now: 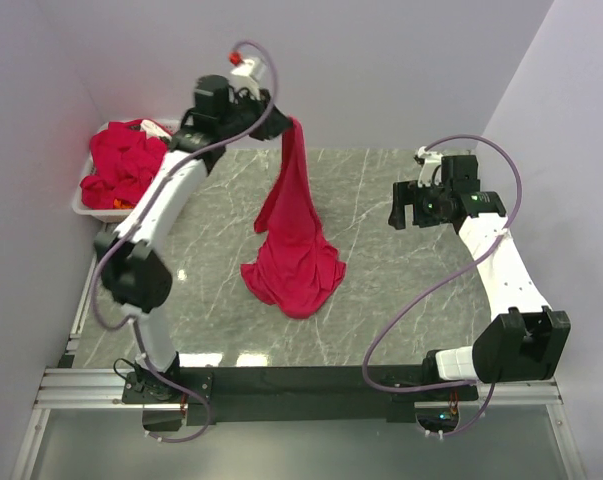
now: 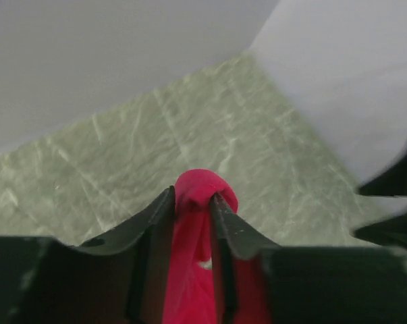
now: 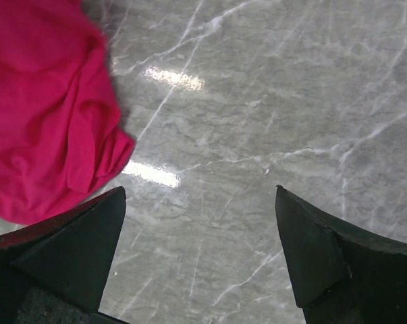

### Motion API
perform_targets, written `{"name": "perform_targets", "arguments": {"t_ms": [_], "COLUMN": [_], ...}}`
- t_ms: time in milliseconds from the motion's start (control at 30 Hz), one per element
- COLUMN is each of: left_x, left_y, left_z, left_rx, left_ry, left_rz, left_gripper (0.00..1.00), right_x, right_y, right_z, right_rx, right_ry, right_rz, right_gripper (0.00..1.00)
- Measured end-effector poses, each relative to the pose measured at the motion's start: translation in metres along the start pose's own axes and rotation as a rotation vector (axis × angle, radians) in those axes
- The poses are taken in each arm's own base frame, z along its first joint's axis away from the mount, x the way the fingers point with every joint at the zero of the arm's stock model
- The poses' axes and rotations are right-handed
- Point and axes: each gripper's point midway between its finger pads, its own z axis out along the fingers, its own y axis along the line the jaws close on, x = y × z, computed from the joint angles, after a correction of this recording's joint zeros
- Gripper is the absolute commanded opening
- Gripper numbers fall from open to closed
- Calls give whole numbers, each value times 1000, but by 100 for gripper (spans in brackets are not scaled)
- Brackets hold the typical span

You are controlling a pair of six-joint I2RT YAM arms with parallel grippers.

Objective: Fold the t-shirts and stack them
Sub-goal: Move the tshirt to the center of the board

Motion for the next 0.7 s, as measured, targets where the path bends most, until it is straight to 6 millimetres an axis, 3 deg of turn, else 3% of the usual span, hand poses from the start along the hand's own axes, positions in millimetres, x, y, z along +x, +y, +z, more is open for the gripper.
{"name": "perform_targets", "arguments": {"t_ms": [33, 67, 100, 200, 300, 400, 467, 533, 700], "left_x": [19, 31, 46, 76, 83, 92, 116, 145, 217], "left_y": [15, 28, 44, 97, 143, 175, 176, 155, 89], "left_z": [15, 25, 33, 39, 15, -35, -76, -109, -147], "left_rx": [-34, -64, -104, -225, -290, -322, -333, -309, -175], "left_ry": [45, 73, 107, 185, 225, 255, 322, 393, 533], "left_rz": [-10, -10, -13, -55, -103, -119, -127, -123, -106], "left_gripper": [40, 55, 63, 72, 71, 70, 70, 70, 72], "right_x": [1, 2, 4, 13, 28, 47, 60, 71, 93], "right_y": [1, 2, 4, 8, 16, 30, 44, 62, 91], "right_z": [1, 3, 6, 16, 28, 41, 50, 61, 94], "right_rx": [-9, -20, -32, -73, -126, -173, -206, -250, -322], "right_ry": [4, 12, 22, 69, 134, 207, 259, 311, 434], "right_rz": [0, 1, 4, 13, 18, 1, -25, -54, -74], "right_gripper": [96, 95, 95, 93, 89, 86, 84, 82, 82]}}
